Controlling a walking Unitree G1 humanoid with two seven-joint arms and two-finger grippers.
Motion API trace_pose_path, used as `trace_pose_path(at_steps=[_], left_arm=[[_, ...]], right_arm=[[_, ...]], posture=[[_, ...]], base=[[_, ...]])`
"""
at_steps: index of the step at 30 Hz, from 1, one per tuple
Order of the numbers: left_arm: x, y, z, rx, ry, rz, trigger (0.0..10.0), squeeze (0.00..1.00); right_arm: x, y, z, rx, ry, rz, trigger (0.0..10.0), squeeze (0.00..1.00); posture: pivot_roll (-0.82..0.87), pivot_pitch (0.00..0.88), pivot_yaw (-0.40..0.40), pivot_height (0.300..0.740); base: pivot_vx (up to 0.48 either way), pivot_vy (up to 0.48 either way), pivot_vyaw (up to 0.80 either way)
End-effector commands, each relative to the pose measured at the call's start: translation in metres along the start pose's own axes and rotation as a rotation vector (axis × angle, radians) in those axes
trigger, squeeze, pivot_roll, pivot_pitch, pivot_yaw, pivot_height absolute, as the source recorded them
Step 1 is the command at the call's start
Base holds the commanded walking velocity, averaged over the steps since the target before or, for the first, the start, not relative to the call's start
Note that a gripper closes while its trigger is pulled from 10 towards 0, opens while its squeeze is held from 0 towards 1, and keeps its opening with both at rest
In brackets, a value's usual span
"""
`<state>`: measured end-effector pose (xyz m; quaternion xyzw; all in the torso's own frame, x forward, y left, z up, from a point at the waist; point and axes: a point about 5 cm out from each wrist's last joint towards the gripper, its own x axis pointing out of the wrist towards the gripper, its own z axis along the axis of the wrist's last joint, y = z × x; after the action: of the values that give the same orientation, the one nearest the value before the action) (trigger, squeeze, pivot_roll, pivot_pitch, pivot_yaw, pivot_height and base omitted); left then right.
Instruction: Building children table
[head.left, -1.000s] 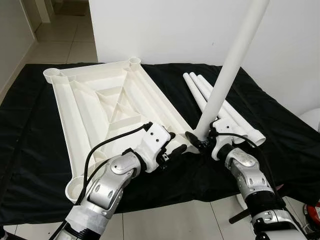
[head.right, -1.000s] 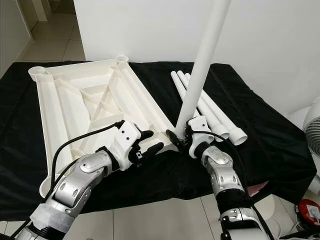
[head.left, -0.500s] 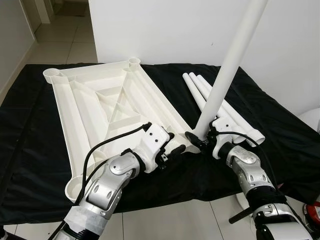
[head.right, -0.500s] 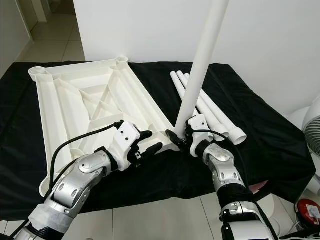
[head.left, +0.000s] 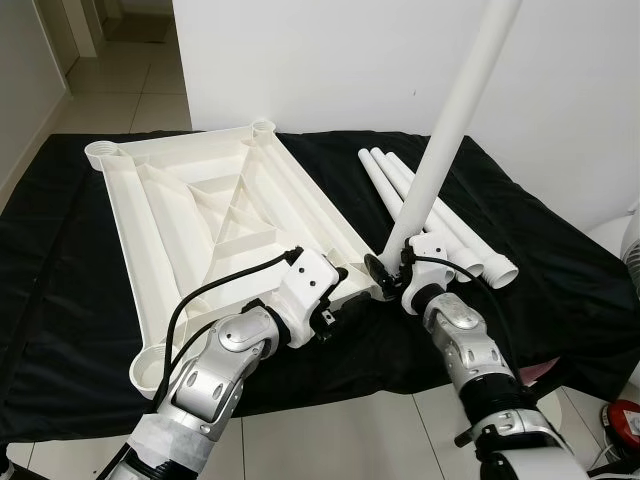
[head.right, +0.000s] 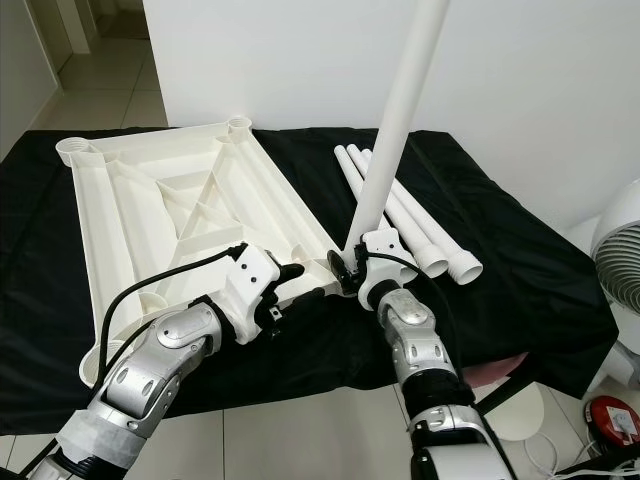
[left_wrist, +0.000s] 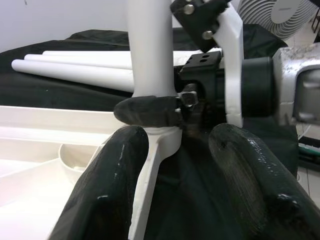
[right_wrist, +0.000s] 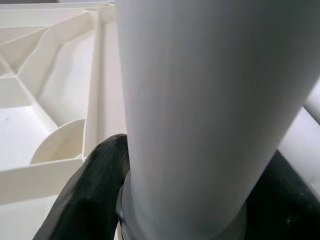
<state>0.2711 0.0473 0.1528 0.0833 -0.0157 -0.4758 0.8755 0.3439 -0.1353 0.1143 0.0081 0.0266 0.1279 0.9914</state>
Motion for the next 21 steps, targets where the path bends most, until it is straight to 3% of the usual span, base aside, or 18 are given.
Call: trace_pose_path(at_steps=[1,5,7,9,14,18,19,21], left_arm=[[0.001,-0.003,0.002,0.005,-0.001,-0.015,10.0,0.00],[0.000,-0.003,0.002,0.004,0.002,-0.017,10.0,0.00],[0.000,-0.004,0.002,0.003,0.003,-0.018,10.0,0.00],[0.001,-0.004,0.002,0.001,0.004,-0.017,10.0,0.00],[0.001,-0.005,0.002,0.000,0.002,-0.016,10.0,0.00],[0.000,-0.004,0.002,0.000,0.005,-0.011,10.0,0.00],[0.000,-0.004,0.002,0.000,0.006,-0.010,10.0,0.00],[0.000,-0.004,0.002,0.000,0.006,-0.010,10.0,0.00]], right_arm=[[-0.001,0.000,-0.008,0.047,0.045,-0.076,10.0,0.00],[0.001,0.006,-0.005,0.060,0.040,-0.189,10.0,0.00],[0.004,0.010,-0.002,0.082,0.039,-0.346,10.0,0.00],[0.005,0.015,0.001,0.100,0.034,-0.410,10.0,0.00],[0.009,0.025,0.010,0.130,-0.006,-0.363,10.0,0.00],[0.010,0.023,0.017,0.120,-0.057,-0.337,10.0,0.00],[0.010,0.022,0.019,0.119,-0.069,-0.342,10.0,1.00],[0.009,0.021,0.021,0.120,-0.081,-0.343,10.0,1.00]], posture=[[0.09,0.000,-0.059,0.740],[0.09,0.003,-0.061,0.740],[0.09,0.006,-0.062,0.740],[0.09,0.006,-0.062,0.740],[0.10,0.008,-0.064,0.740],[0.10,0.011,-0.068,0.740],[0.10,0.013,-0.067,0.740],[0.10,0.013,-0.067,0.740]], base=[[0.000,0.000,0.00],[0.000,0.000,0.00],[0.000,0.000,0.00],[0.000,0.000,0.00],[0.000,0.000,0.00],[0.000,0.000,0.00],[0.000,0.000,0.00],[0.000,0.000,0.00]])
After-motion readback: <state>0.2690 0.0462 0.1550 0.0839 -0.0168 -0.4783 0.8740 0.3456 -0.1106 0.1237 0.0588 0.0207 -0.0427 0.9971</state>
